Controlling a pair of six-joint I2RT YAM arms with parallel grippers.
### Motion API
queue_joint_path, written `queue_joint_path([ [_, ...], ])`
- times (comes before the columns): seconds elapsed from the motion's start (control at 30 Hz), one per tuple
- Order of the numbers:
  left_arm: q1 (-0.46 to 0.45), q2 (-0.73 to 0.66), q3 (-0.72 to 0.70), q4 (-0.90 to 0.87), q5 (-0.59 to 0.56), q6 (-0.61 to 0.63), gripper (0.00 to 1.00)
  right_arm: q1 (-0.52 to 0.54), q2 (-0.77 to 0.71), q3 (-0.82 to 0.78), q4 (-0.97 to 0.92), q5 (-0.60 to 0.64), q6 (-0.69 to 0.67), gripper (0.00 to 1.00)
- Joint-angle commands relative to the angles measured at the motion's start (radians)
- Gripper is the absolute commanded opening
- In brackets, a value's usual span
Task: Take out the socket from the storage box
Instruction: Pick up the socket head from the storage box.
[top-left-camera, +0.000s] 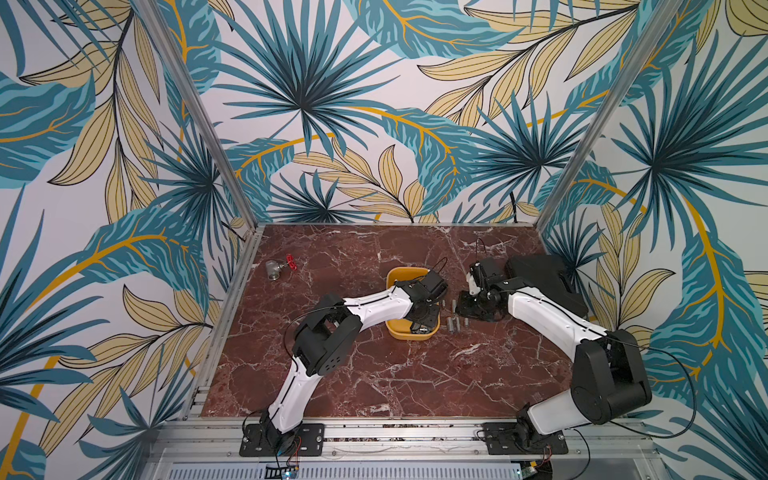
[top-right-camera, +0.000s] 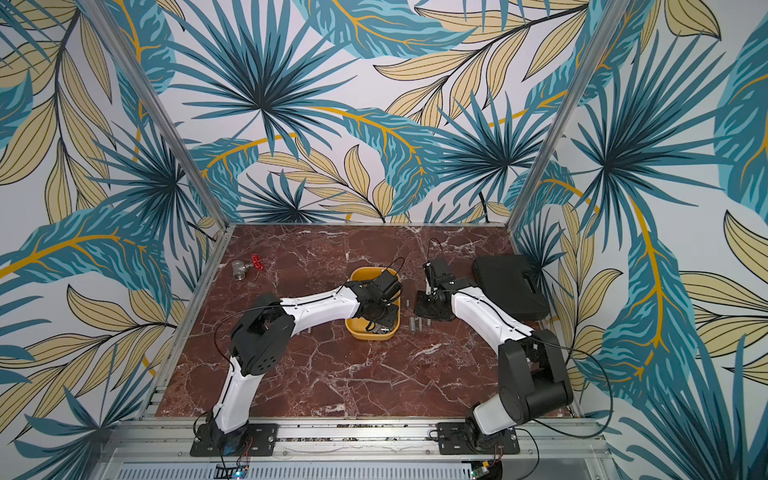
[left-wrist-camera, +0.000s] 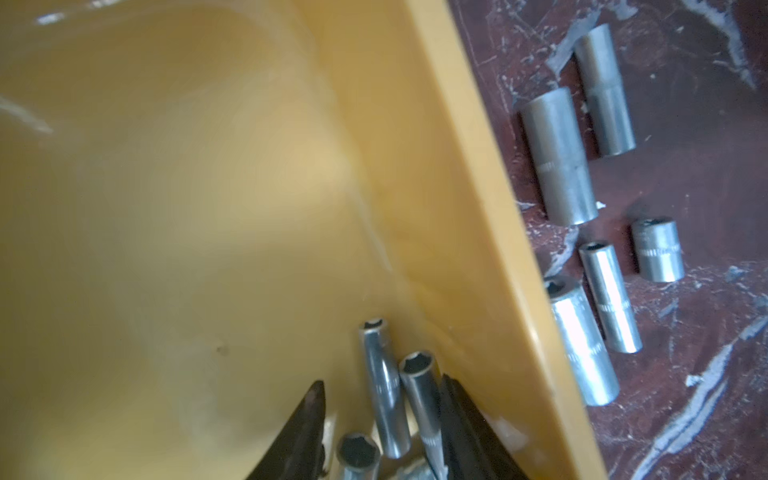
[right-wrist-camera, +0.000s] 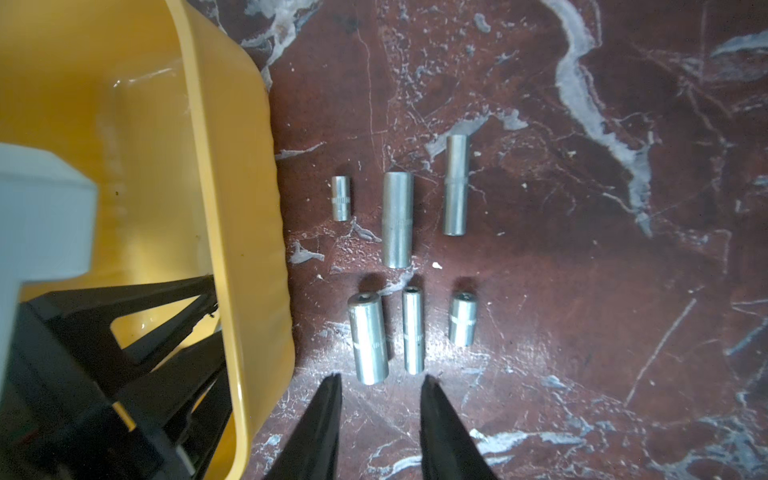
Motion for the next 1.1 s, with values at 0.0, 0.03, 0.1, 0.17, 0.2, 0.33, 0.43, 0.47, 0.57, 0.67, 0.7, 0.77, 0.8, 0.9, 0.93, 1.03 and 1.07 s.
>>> queue_joint_path([
  [0.0, -0.001, 0.035, 0.040, -0.012, -0.027, -0.006, 0.46, -0.004, -0.017, -0.018, 0.002, -0.010, 0.009, 0.34],
  [0.03, -0.001, 0.042, 0.041, -0.011, -0.028, -0.008, 0.45, -0.004, -0.015, -0.019, 0.003, -0.011, 0.010, 0.34],
  [0.1, -0.001, 0.055, 0.044, -0.016, -0.028, -0.012, 0.42, -0.004, -0.012, -0.022, 0.006, -0.014, 0.011, 0.34],
  [0.17, 0.002, 0.065, 0.048, -0.020, -0.072, -0.013, 0.38, -0.004, -0.009, -0.022, 0.008, -0.015, 0.011, 0.34],
  [0.2, 0.003, 0.071, 0.051, -0.026, -0.081, -0.014, 0.37, -0.004, -0.006, -0.022, 0.008, -0.017, 0.011, 0.34],
  [0.33, 0.013, 0.077, 0.053, -0.036, -0.106, -0.014, 0.26, -0.005, -0.001, -0.022, 0.011, -0.019, 0.011, 0.34],
  [0.43, 0.021, 0.072, 0.052, -0.044, -0.113, -0.014, 0.19, -0.004, 0.002, -0.025, 0.015, -0.019, 0.011, 0.33],
  [0.47, 0.024, 0.070, 0.050, -0.045, -0.117, -0.014, 0.17, -0.004, 0.003, -0.025, 0.017, -0.020, 0.012, 0.33],
  [0.57, 0.027, 0.049, 0.043, -0.041, -0.126, -0.013, 0.15, -0.004, 0.005, -0.027, 0.019, -0.020, 0.012, 0.33],
  [0.67, 0.031, 0.019, 0.032, -0.025, -0.123, -0.011, 0.14, -0.004, 0.008, -0.027, 0.022, -0.023, 0.013, 0.33],
  [0.7, 0.033, 0.013, 0.031, -0.019, -0.119, -0.010, 0.14, -0.004, 0.009, -0.027, 0.023, -0.025, 0.013, 0.33],
  [0.77, 0.035, 0.006, 0.035, -0.014, -0.112, -0.007, 0.14, -0.005, 0.009, -0.028, 0.025, -0.027, 0.012, 0.33],
  [0.8, 0.036, 0.005, 0.037, -0.015, -0.110, -0.005, 0.15, -0.004, 0.010, -0.028, 0.025, -0.028, 0.012, 0.34],
  [0.9, 0.037, 0.004, 0.040, -0.008, -0.097, -0.002, 0.18, -0.004, 0.009, -0.031, 0.027, -0.027, 0.013, 0.33],
  [0.93, 0.038, 0.006, 0.042, -0.009, -0.093, 0.001, 0.19, -0.005, 0.009, -0.032, 0.028, -0.027, 0.011, 0.33],
  [1.03, 0.039, 0.016, 0.048, -0.023, -0.088, 0.006, 0.21, -0.004, 0.011, -0.032, 0.028, -0.029, 0.011, 0.33],
  [1.07, 0.039, 0.019, 0.050, -0.031, -0.088, 0.007, 0.22, -0.004, 0.011, -0.032, 0.028, -0.029, 0.011, 0.33],
])
